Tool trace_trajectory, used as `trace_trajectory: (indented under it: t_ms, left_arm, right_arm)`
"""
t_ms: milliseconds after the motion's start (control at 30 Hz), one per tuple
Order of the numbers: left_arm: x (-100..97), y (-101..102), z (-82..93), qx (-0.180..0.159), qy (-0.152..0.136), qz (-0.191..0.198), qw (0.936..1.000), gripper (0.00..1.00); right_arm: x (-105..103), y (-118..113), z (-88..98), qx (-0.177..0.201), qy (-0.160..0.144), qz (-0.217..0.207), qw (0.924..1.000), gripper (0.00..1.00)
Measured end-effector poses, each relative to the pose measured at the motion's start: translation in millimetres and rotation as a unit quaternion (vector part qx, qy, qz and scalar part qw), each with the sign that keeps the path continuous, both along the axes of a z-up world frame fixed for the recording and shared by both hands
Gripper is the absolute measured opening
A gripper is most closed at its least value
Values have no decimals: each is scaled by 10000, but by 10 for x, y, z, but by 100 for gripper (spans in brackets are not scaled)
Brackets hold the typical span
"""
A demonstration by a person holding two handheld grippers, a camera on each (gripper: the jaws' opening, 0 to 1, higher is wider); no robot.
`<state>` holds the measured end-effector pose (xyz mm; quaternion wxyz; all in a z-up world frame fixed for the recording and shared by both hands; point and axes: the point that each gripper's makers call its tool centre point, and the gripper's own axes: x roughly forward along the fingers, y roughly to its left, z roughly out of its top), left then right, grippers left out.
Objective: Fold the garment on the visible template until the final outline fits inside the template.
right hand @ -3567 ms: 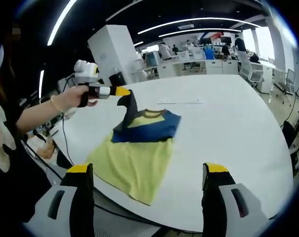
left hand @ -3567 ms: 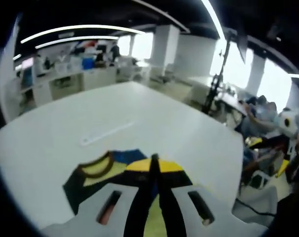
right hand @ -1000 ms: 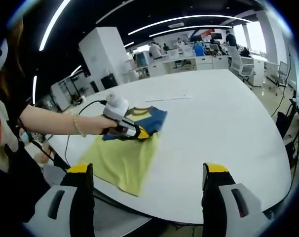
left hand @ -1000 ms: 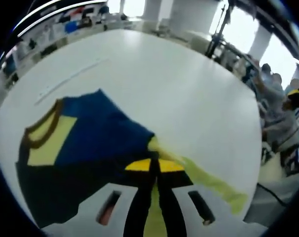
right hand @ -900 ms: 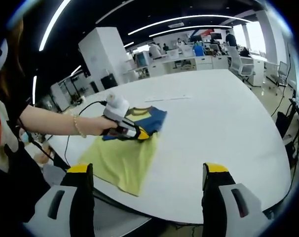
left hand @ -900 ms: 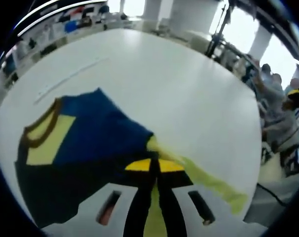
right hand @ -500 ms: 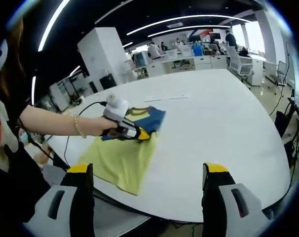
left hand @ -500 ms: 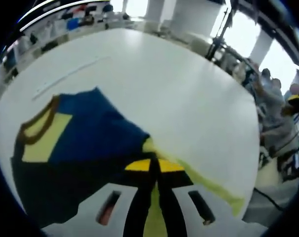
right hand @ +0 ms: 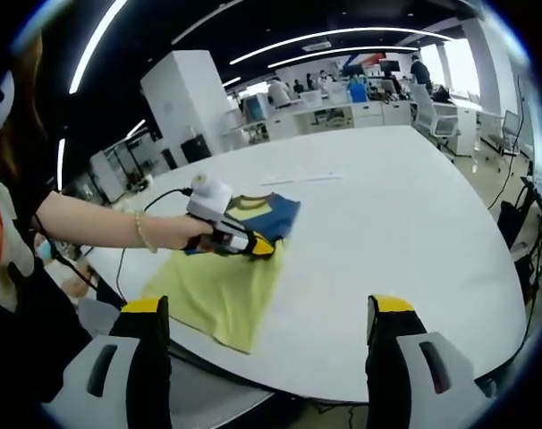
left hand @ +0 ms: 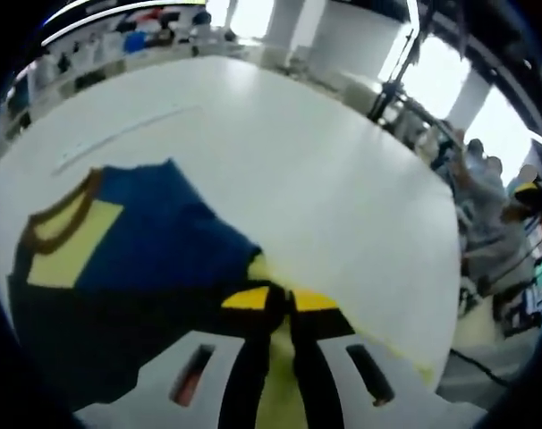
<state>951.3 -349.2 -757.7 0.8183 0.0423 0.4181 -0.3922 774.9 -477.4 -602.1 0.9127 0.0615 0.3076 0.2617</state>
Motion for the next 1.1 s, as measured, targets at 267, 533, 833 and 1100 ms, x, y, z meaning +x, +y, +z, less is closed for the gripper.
trace_trajectory:
  t_ms: [267,533,833,1100]
  left_arm:
    - [-45,59,63,-135,-96,-71,9998,12]
    - [-54,327,180,-146,-329,-95,9993,24]
    - [-111,672,190,15,-490,-18,9988,34]
    - [-167,820,221,65,-586,39,9983,40]
  right_arm:
    - [8,29,6,8,-11,33,10000,91]
    - [23,52,-3,42,-20,56,10000,91]
    - [41,100,-8,84,-32,105,9999,91]
    - [46,116,-15,82,-12,139,9999,91]
